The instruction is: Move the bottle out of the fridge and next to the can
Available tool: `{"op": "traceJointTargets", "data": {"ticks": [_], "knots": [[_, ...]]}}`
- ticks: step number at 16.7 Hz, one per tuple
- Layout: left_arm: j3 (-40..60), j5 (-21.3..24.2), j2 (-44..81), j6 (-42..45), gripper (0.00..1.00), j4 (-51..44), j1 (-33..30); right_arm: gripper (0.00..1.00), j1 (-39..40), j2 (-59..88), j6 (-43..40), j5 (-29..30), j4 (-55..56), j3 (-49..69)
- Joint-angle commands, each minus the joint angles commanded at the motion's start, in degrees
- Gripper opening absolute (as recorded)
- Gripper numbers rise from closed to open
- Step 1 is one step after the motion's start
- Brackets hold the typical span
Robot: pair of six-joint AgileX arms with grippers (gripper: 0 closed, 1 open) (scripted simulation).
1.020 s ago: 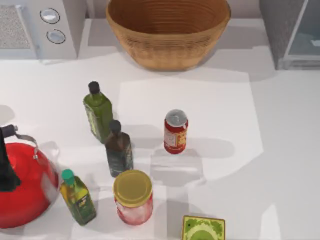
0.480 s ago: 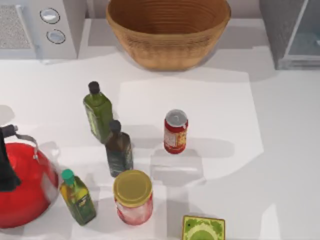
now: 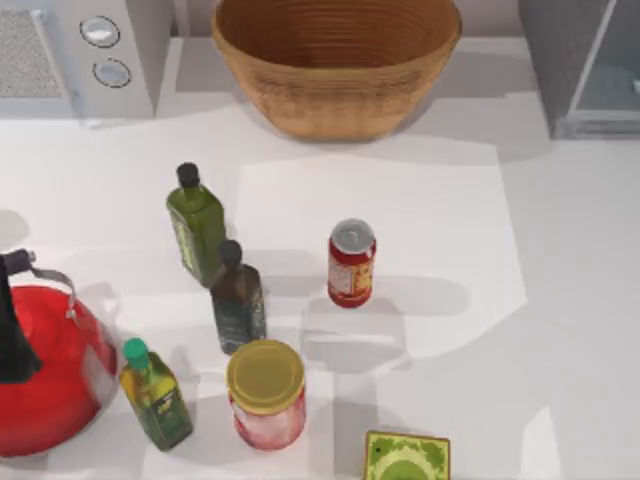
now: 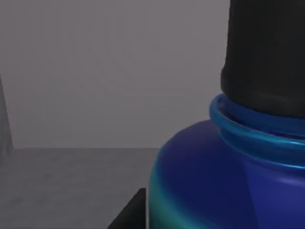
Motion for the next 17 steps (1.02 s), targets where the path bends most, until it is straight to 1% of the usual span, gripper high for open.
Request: {"op": "traceJointTargets", "data": {"ticks": [7, 13, 17], "knots": [[0.00, 0.00, 0.00, 0.00, 1.00, 0.00, 0.00, 0.00, -0.20, -0.31, 0.08, 0.00, -0.20, 0.01], [0.00, 0.00, 0.00, 0.00, 1.00, 0.00, 0.00, 0.00, -0.19, -6.48, 0.18, -0.07, -7.57, 1.09], [0.00, 0.00, 0.00, 0.00, 1.00, 0.00, 0.00, 0.00, -0.19, -7.16, 0.16, -0.09, -8.32, 1.23]]}}
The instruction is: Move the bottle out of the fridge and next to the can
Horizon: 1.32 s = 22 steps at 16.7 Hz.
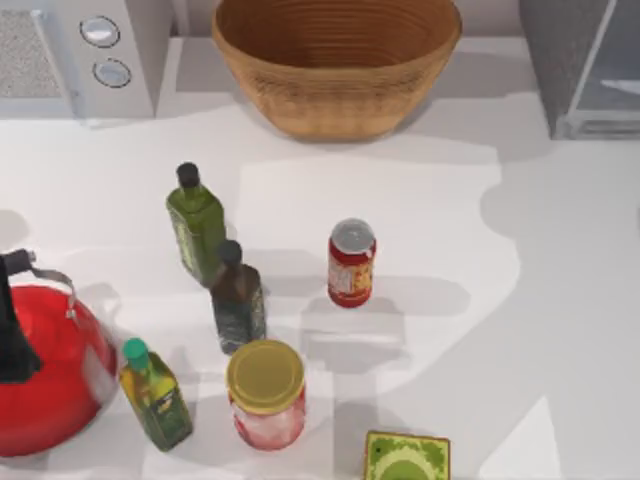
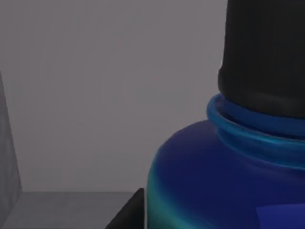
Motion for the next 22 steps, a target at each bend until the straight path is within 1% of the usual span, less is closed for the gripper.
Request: {"op": "traceJointTargets", "data": {"ticks": [3, 5, 7, 12, 15, 17, 22], "knots": [[0.00, 0.00, 0.00, 0.00, 1.00, 0.00, 0.00, 0.00, -0.15, -0.50, 0.14, -0.12, 0.61, -0.99], [0.00, 0.00, 0.00, 0.00, 1.00, 0.00, 0.00, 0.00, -0.58, -2.84, 0.27, -0.57, 2.11, -4.15], [0.00, 0.00, 0.00, 0.00, 1.00, 0.00, 0.00, 0.00, -1.22, -6.13, 0.39, -1.33, 4.37, -9.69], [0.00, 0.00, 0.00, 0.00, 1.00, 0.00, 0.00, 0.00, -3.29, -15.93, 0.34, -3.59, 11.16, -28.36], [0.00, 0.00, 0.00, 0.00, 1.00, 0.00, 0.00, 0.00, -4.33, -20.47, 0.27, -4.65, 14.45, -35.67], [0.00, 0.00, 0.00, 0.00, 1.00, 0.00, 0.00, 0.00, -4.65, -21.75, 0.25, -4.97, 15.48, -37.44], [0.00, 0.00, 0.00, 0.00, 1.00, 0.00, 0.00, 0.00, -4.22, -21.41, 0.36, -4.80, 15.47, -37.36]]}}
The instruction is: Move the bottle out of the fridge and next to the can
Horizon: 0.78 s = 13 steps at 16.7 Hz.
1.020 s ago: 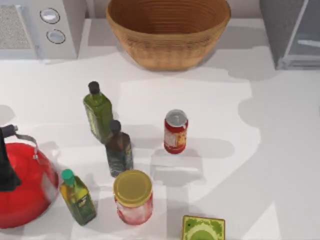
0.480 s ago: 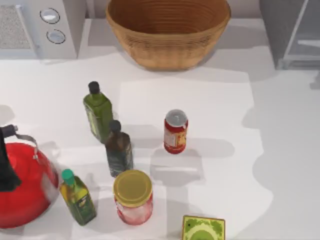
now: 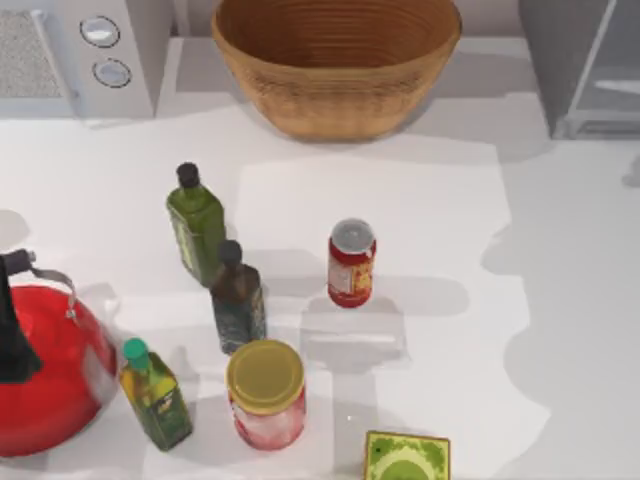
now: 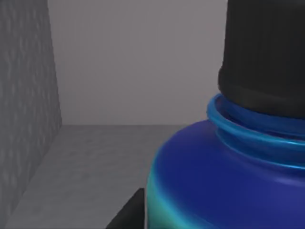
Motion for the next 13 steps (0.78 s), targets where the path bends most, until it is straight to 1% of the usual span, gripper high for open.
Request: {"op": "traceJointTargets", "data": {"ticks": [1, 3, 5, 7, 13], "knots": [[0.00, 0.00, 0.00, 0.00, 1.00, 0.00, 0.00, 0.00, 0.63, 0.28, 0.02, 0.64, 0.58, -0.13], [0.00, 0.00, 0.00, 0.00, 1.00, 0.00, 0.00, 0.00, 3.74, 1.53, 0.11, 3.74, 3.09, -0.98], [0.00, 0.00, 0.00, 0.00, 1.00, 0.00, 0.00, 0.00, 9.21, 3.23, 0.20, 9.22, 6.67, -2.65], [0.00, 0.00, 0.00, 0.00, 1.00, 0.00, 0.00, 0.00, 16.79, 5.12, 0.24, 16.81, 10.92, -4.99], [0.00, 0.00, 0.00, 0.00, 1.00, 0.00, 0.00, 0.00, 43.30, 9.27, 0.03, 43.57, 23.48, -14.00]]}}
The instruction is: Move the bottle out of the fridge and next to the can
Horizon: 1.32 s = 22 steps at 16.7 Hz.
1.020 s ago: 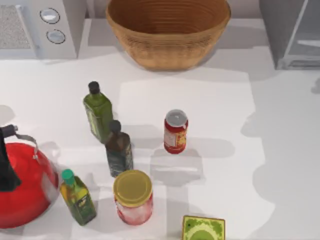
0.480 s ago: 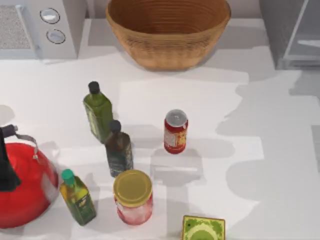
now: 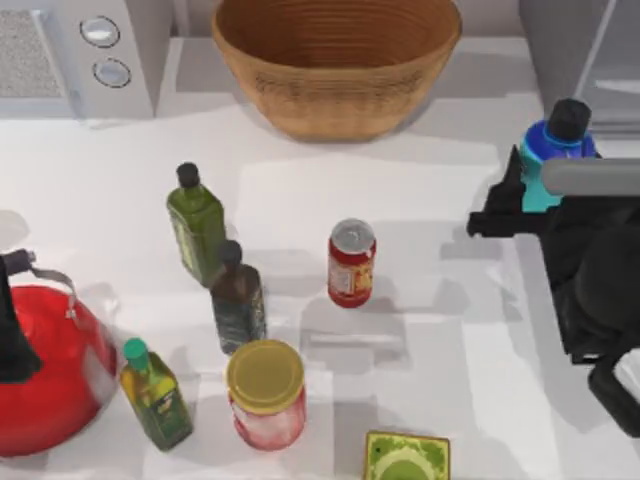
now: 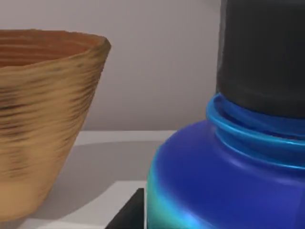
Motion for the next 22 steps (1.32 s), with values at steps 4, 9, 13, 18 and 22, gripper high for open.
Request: {"op": "traceJointTargets", "data": {"ticks": [4, 9, 13, 18, 22], "knots": [[0.00, 0.00, 0.00, 0.00, 1.00, 0.00, 0.00, 0.00, 9.93, 0.54, -0.14, 9.93, 4.71, -4.47], [0.00, 0.00, 0.00, 0.00, 1.00, 0.00, 0.00, 0.00, 11.24, 0.44, -0.17, 11.25, 5.31, -5.19], [0.00, 0.00, 0.00, 0.00, 1.00, 0.00, 0.00, 0.00, 11.20, 0.44, -0.14, 11.21, 5.27, -5.14], [0.00, 0.00, 0.00, 0.00, 1.00, 0.00, 0.00, 0.15, 11.24, 0.44, -0.17, 11.24, 5.31, -5.19], [0.00, 0.00, 0.00, 0.00, 1.00, 0.00, 0.00, 0.45, 11.24, 0.44, -0.17, 11.24, 5.31, -5.19]]}}
